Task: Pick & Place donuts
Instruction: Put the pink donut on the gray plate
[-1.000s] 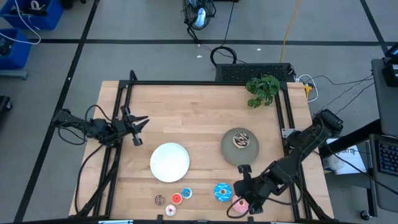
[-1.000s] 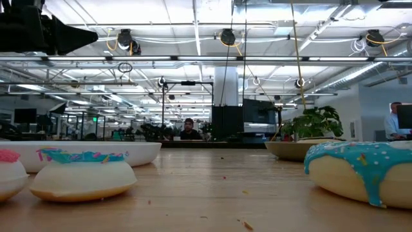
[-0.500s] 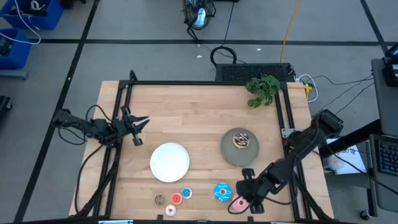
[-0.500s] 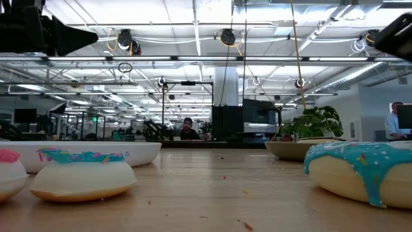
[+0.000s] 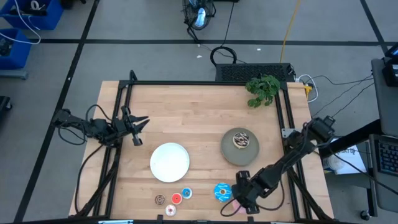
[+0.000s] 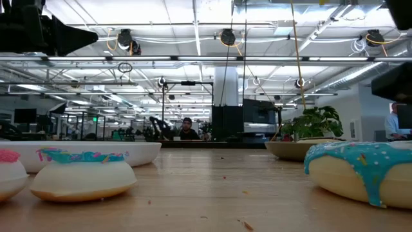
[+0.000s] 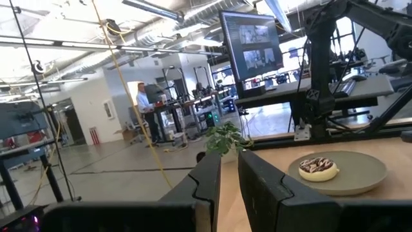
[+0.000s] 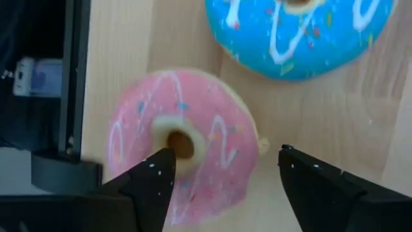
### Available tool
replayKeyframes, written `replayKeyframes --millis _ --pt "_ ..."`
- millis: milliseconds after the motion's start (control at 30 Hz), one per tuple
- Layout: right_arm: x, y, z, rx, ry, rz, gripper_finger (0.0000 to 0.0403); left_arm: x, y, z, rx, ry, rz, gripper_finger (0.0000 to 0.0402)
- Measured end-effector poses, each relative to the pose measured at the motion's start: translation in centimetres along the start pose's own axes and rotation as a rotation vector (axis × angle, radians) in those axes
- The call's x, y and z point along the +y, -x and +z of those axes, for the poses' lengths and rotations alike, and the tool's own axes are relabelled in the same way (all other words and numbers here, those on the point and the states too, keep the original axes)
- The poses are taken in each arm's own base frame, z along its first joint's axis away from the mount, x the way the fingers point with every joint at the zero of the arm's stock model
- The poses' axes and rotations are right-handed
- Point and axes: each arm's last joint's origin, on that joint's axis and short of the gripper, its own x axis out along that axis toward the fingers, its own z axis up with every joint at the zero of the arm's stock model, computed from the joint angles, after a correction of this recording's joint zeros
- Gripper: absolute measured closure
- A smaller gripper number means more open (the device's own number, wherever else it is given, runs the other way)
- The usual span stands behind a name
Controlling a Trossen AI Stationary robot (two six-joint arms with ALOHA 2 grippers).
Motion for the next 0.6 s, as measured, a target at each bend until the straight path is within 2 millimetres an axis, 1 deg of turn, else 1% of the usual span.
replayKeyframes --millis 200,400,500,600 --pt "-0.7 -0.7 0.1 0.039 -0.009 -0.021 0.0141 0.0 0.0 0.0 0.001 -0.012 -0.001 0.0339" --pt "-0.8 -1.7 0.0 0.061 0.077 -0.039 0.0156 0.0 0.0 0.0 0.0 -0.01 -0.001 0.0339" --pt "-1.0 -1.9 0.0 0.076 0.074 -0.051 0.0181 0.0 0.0 0.0 0.0 -0.008 -0.001 0.0339" --pt "-1.1 -1.6 -0.1 0.08 0.05 -0.061 0.0231 0.0 0.0 0.0 0.0 -0.001 -0.001 0.0339"
